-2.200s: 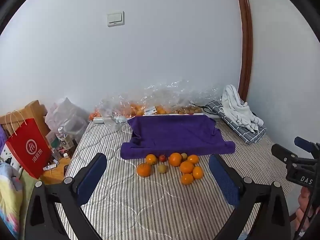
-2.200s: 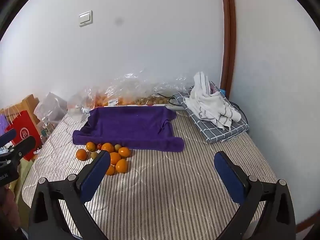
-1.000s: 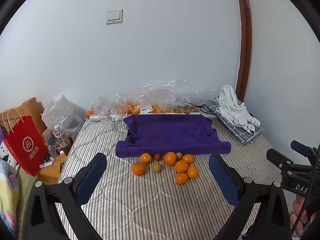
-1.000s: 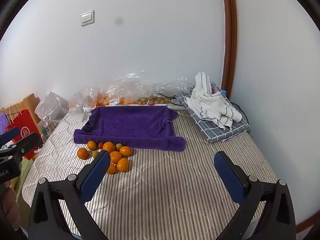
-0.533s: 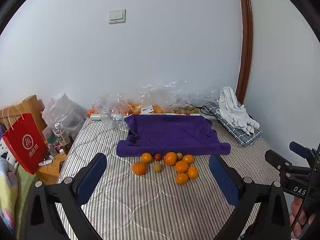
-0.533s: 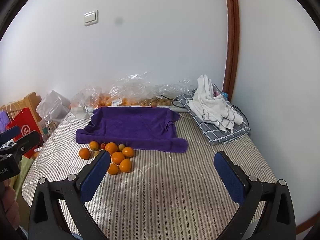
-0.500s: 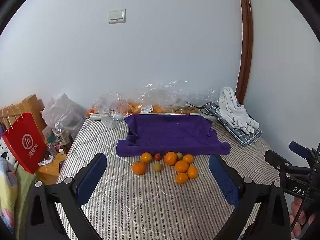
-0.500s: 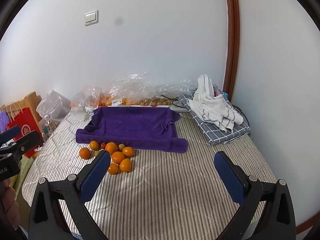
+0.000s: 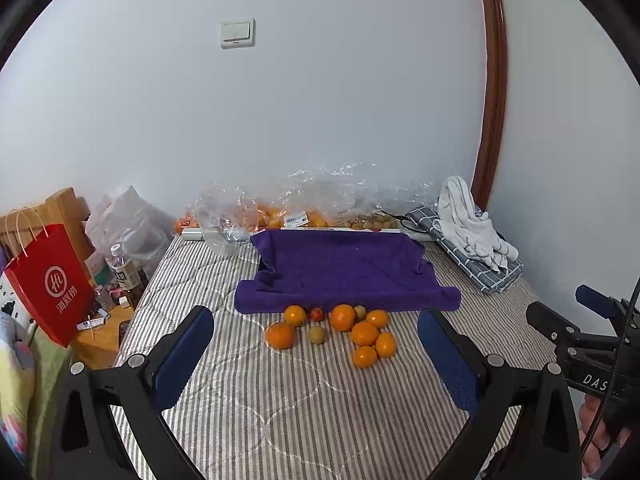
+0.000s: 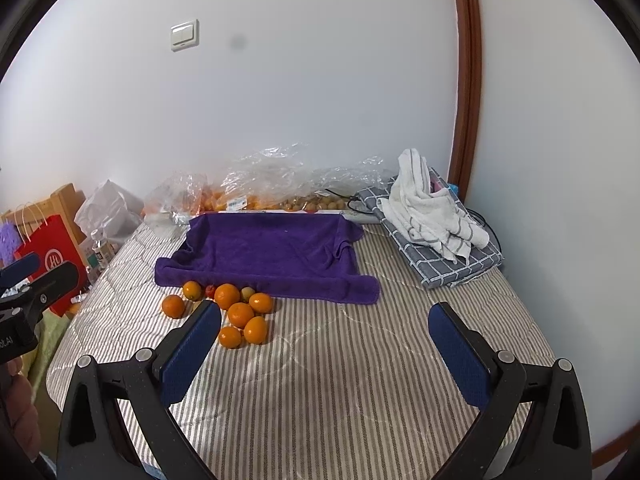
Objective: Organize fruits
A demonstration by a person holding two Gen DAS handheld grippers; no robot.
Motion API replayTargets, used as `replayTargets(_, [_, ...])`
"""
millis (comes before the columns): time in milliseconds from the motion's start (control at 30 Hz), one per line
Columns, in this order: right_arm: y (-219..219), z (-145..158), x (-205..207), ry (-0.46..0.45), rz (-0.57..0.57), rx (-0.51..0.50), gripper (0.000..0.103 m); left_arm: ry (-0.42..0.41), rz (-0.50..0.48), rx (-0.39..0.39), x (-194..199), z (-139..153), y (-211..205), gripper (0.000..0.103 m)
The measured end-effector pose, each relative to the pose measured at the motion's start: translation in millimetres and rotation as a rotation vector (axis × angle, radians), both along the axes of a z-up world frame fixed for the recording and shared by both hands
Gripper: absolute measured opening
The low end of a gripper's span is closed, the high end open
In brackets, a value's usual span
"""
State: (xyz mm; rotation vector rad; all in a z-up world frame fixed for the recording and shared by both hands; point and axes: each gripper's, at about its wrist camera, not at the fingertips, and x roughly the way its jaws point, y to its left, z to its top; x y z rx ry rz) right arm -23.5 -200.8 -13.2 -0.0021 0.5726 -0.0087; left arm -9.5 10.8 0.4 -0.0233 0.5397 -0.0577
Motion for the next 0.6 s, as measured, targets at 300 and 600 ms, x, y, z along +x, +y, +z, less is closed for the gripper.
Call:
replayTargets(300, [2.1,-0.1,1.7,0.004,-0.008,-0.010,0.102,-0.003,0.003,0.002,-1.2,0.7,0.1,0.103])
replayTargets(600, [0.4,-4.8,4.2,0.025,-0.008,0.010,0.102,-0.010,0.008,0.011,3.5,1.3,-1.2,0.103])
